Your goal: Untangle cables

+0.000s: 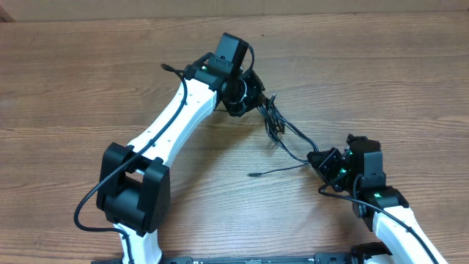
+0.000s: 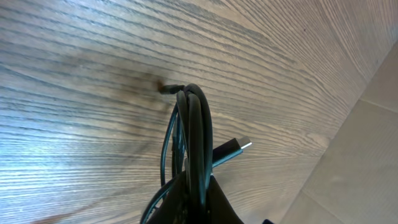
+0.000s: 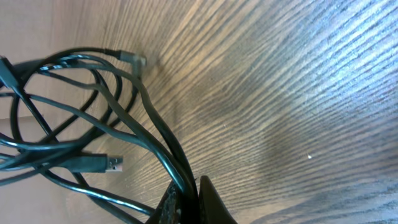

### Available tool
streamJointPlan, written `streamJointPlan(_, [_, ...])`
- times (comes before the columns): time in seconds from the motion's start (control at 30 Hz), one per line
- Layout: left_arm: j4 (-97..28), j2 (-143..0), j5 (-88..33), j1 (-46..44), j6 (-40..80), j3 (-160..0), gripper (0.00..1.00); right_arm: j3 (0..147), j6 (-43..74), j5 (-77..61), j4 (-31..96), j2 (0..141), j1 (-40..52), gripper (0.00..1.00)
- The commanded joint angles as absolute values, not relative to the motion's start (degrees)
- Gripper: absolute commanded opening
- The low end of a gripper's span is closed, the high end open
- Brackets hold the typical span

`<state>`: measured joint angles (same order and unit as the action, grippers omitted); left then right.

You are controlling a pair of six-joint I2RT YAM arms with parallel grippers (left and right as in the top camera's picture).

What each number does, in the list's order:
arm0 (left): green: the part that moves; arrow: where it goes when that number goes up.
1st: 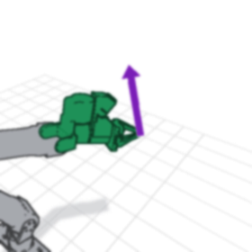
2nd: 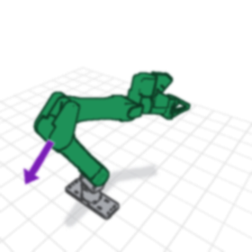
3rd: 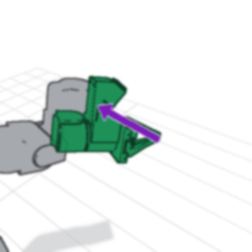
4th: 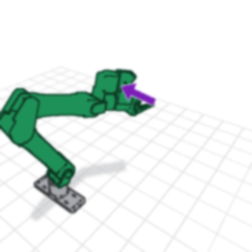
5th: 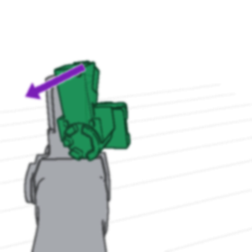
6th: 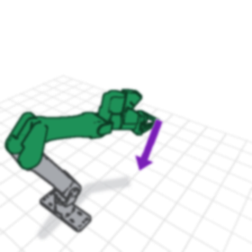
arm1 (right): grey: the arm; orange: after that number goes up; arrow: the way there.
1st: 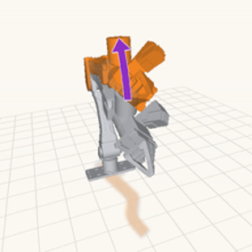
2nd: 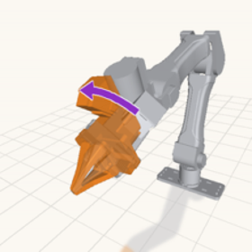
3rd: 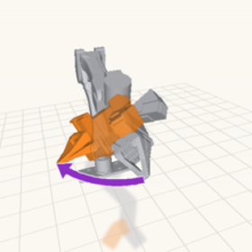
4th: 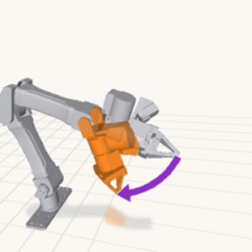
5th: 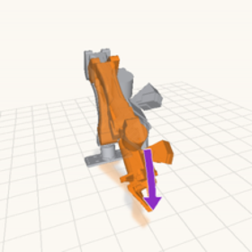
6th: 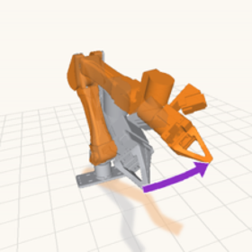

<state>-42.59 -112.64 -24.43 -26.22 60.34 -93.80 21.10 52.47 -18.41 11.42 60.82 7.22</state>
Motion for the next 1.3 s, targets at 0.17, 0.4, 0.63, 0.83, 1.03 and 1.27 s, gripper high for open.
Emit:
streamJointPlan(0.17, [-43.0, -110.4, -21.5, -23.2, 56.7, -95.8, 0.04, 21.6, 52.2, -10.3, 10.6, 60.6, 7.0, 0.04])
streamJointPlan(0.4, [-43.1, -107.3, -20.9, -20.2, 56.8, -95.8, 0.04, 25.2, 51.9, -5.6, 10.5, 60.5, 7.0, 0.04])
streamJointPlan(0.63, [-43.1, -106.0, -21.6, -19.5, 56.8, -95.8, 0.04, 27.8, 46.3, -4.5, 10.5, 60.5, 7.0, 0.04])
streamJointPlan(0.83, [-42.8, -106.0, -21.7, -19.5, 60.2, -95.8, 0.04, 28.1, 46.2, -6.2, 12.4, 60.5, 7.0, 0.13])
streamJointPlan(1.03, [-41.7, -106.0, -21.4, -19.5, 63.4, -95.8, 0.04, 28.1, 46.2, -16.1, 14.0, 60.5, 7.0, 0.53])
streamJointPlan(1.27, [-41.8, -106.0, -22.4, -19.5, 71.2, -95.8, 0.04, 28.1, 46.2, -29.2, 11.9, 60.5, 7.1, 0.69])
